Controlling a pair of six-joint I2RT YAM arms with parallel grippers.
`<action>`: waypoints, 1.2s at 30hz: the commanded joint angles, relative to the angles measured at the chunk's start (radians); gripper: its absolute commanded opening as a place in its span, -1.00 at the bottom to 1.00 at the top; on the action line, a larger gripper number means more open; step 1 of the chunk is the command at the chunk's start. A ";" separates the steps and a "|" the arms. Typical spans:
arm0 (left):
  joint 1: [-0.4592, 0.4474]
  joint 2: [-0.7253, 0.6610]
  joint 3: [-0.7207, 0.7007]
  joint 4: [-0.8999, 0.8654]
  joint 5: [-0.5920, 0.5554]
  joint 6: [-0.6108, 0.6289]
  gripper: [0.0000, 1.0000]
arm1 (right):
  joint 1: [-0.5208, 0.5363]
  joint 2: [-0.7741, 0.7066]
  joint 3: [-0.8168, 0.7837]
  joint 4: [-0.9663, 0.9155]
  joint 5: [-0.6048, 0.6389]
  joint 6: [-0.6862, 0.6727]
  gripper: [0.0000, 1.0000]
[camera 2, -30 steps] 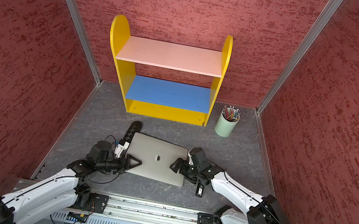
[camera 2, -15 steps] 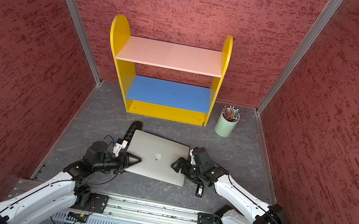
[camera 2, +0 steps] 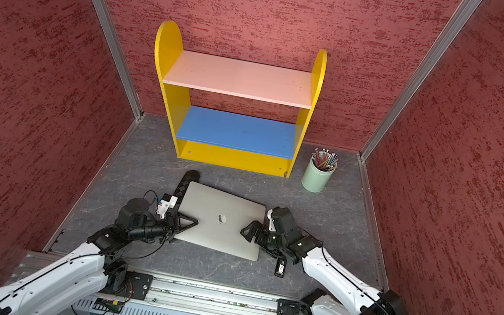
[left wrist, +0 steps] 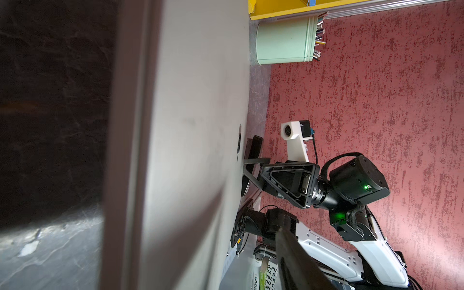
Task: Close the laptop lid and set it aside
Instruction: Pick up the laptop from the center of the board.
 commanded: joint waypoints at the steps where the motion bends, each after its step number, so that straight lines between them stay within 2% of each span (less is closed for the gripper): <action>1: 0.010 -0.020 0.063 0.145 0.058 0.015 -1.00 | 0.003 -0.029 0.017 0.141 -0.083 0.012 0.97; 3: 0.019 -0.023 0.068 0.126 0.058 0.028 -0.96 | 0.001 -0.027 0.016 0.142 -0.083 0.013 0.97; 5: 0.027 -0.021 0.083 0.086 0.059 0.056 -0.73 | -0.001 -0.027 0.012 0.154 -0.087 0.018 0.97; 10: 0.045 0.000 0.101 0.030 0.084 0.125 -0.37 | -0.010 -0.033 0.000 0.183 -0.089 0.038 0.87; 13: 0.054 0.014 0.100 0.002 0.090 0.155 -0.23 | -0.016 -0.042 0.001 0.193 -0.090 0.043 0.73; 16: 0.061 0.033 0.103 -0.020 0.101 0.186 -0.19 | -0.027 -0.053 0.000 0.191 -0.087 0.048 0.59; 19: 0.070 0.043 0.100 -0.027 0.107 0.198 -0.33 | -0.042 -0.065 0.002 0.181 -0.082 0.050 0.56; 27: 0.096 0.032 0.088 0.048 0.125 0.122 -0.99 | -0.068 -0.083 0.012 0.151 -0.091 0.044 0.67; 36: 0.106 0.026 0.107 0.177 0.114 0.001 -1.00 | -0.083 -0.094 0.009 0.127 -0.105 0.040 0.87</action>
